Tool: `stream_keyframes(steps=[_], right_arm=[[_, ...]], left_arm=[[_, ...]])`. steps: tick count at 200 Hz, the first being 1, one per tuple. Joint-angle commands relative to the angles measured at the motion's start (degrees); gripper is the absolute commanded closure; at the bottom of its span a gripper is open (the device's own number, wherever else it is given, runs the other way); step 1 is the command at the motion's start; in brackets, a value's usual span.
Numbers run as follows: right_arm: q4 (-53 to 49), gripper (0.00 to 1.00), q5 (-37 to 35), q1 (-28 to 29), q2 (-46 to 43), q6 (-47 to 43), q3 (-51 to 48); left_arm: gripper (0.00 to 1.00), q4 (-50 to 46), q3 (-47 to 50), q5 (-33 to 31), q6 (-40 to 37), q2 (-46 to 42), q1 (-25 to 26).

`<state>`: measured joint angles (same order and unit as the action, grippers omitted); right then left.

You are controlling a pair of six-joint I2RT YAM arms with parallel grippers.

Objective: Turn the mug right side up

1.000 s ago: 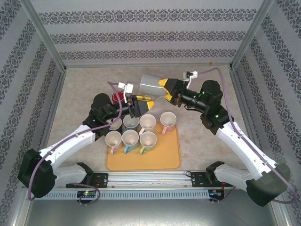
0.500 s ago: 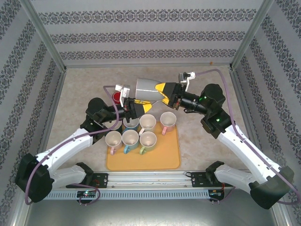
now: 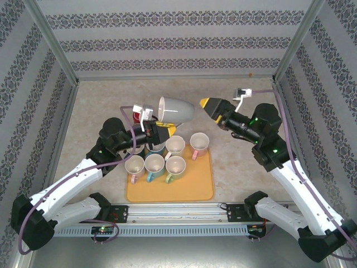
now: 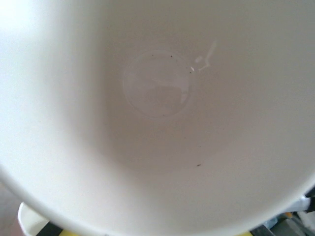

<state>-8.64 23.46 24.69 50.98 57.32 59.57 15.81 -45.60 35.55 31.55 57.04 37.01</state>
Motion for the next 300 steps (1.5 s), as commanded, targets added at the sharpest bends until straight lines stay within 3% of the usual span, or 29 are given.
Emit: stream_keyframes(steps=[1,30,59,91,192,300], right_arm=[[-17.9,0.02,-14.5,-2.5,-1.0,-15.3,5.1],[-23.6,0.02,-22.7,-5.6,-1.4,-20.8,7.4],[-25.9,0.02,-23.6,-6.3,0.3,-22.2,9.3],[-24.1,0.02,-23.6,-6.2,1.3,-22.3,6.5],[-21.0,0.02,-23.5,-5.5,0.7,-23.5,-1.0],[-18.8,0.02,-23.7,-5.4,1.5,-23.4,-4.0]], left_arm=[[0.94,-16.7,-6.3,-11.7,-11.6,-0.4,7.0],[0.95,-30.6,-11.8,-25.6,-16.1,5.4,18.5],[0.94,-40.0,-17.4,-32.2,-15.2,12.9,26.0],[0.93,-45.3,-21.4,-36.4,-12.7,19.9,30.7],[0.91,-47.9,-25.9,-36.6,-9.9,36.4,31.8],[0.87,-53.0,-29.6,-38.7,-2.8,43.7,31.7]])
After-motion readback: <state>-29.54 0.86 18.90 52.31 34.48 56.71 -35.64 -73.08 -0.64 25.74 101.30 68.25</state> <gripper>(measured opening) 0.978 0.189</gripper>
